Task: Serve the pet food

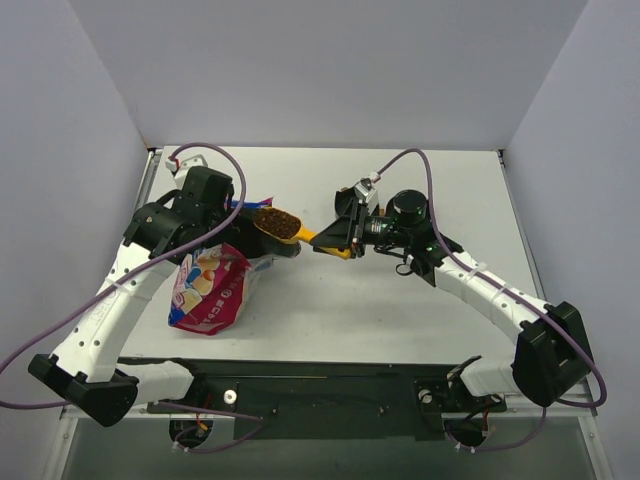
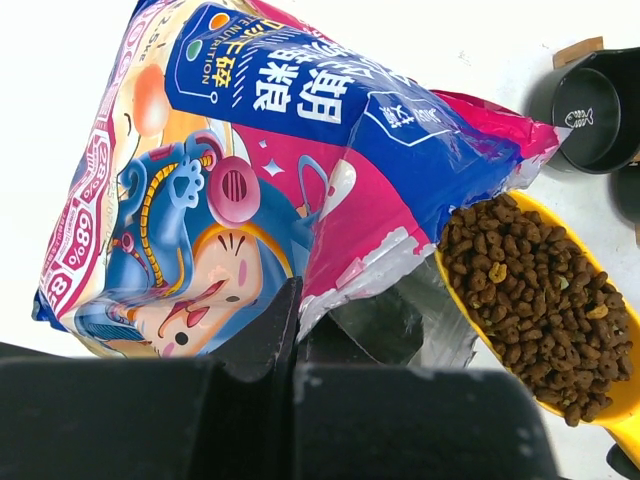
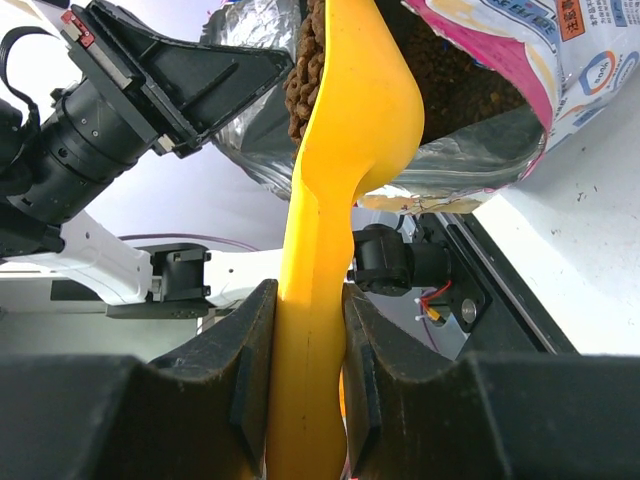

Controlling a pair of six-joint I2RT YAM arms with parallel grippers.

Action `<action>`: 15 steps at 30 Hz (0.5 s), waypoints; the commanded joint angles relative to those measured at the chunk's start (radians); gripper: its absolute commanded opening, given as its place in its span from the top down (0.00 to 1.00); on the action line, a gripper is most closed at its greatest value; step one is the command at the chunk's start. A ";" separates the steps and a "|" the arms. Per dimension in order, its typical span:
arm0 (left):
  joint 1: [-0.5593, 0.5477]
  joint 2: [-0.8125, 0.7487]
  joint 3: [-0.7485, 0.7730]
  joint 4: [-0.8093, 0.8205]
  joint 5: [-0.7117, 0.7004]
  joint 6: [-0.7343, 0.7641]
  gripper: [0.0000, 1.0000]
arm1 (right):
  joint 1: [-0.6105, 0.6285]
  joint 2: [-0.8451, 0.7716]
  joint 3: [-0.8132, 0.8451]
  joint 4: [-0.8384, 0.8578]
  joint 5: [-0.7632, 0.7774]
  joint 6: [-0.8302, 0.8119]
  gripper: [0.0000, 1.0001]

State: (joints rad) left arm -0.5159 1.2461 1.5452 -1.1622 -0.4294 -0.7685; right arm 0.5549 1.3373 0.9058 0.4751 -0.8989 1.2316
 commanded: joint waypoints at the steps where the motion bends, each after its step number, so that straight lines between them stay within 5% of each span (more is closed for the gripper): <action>1: 0.007 -0.007 0.036 0.183 0.031 -0.057 1.00 | -0.012 -0.029 -0.015 0.175 -0.046 0.034 1.00; 11: 0.016 -0.013 0.030 0.203 0.032 -0.075 1.00 | -0.021 -0.029 -0.064 0.241 -0.075 0.034 1.00; 15: 0.017 -0.014 0.026 0.226 0.053 -0.069 1.00 | 0.034 0.028 -0.002 0.067 -0.080 -0.118 1.00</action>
State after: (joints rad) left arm -0.5041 1.2461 1.5452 -1.1603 -0.4213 -0.8070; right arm 0.5446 1.3392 0.8394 0.5655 -0.9337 1.2354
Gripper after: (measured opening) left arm 0.027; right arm 0.236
